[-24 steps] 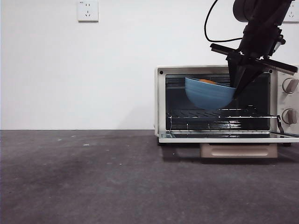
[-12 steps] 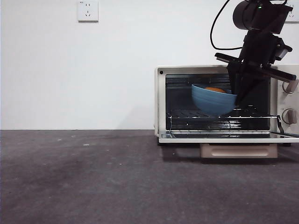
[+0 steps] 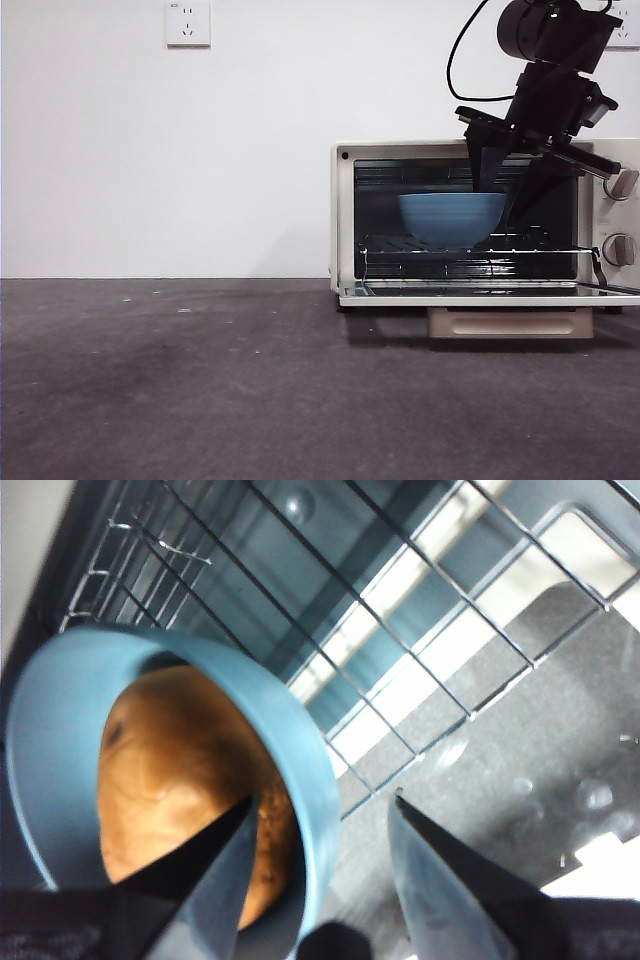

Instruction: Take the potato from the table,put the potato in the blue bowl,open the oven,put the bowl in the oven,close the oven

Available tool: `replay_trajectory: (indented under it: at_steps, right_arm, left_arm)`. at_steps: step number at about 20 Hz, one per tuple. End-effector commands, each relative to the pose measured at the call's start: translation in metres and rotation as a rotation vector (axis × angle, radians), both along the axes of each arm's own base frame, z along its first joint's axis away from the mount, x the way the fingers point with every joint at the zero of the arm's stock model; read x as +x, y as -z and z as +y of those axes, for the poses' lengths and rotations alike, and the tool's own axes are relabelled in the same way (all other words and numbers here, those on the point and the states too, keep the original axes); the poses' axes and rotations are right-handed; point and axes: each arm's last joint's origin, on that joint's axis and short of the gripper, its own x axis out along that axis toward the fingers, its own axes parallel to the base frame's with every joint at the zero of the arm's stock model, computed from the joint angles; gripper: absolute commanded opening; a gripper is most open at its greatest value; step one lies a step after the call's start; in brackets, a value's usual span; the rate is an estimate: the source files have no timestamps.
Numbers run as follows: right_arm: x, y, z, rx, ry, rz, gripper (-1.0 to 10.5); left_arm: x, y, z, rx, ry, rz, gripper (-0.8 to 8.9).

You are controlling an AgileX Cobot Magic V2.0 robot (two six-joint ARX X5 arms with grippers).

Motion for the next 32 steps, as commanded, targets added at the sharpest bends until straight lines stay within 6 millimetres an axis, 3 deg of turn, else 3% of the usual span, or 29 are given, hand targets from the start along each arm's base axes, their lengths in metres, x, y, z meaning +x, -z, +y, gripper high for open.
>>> replay_trajectory:
  at_steps: [1,10,19,27,32]
  right_arm:
    - [0.005,-0.004,0.001,0.006,-0.013,-0.013,2.2]
    - [0.0,-0.044,0.0,-0.046,-0.08,-0.031,2.2]
    - [-0.015,-0.116,-0.003,-0.214,-0.335,-0.195,2.2]
    - [-0.057,-0.185,-0.014,-0.46,-0.54,-0.346,2.2]
    - [-0.093,-0.222,-0.021,-0.581,-0.626,-0.486,2.2]
  left_arm:
    - [-0.001,0.002,0.001,0.017,0.008,0.0,-0.05]
    - [-0.001,0.002,0.001,0.021,0.008,0.003,-0.05]
    - [0.0,0.002,0.0,0.013,0.009,0.0,-0.05]
    - [0.006,0.0,-0.008,-0.025,0.003,-0.015,-0.05]
    - [0.016,-0.001,-0.024,-0.066,0.038,-0.016,-0.05]
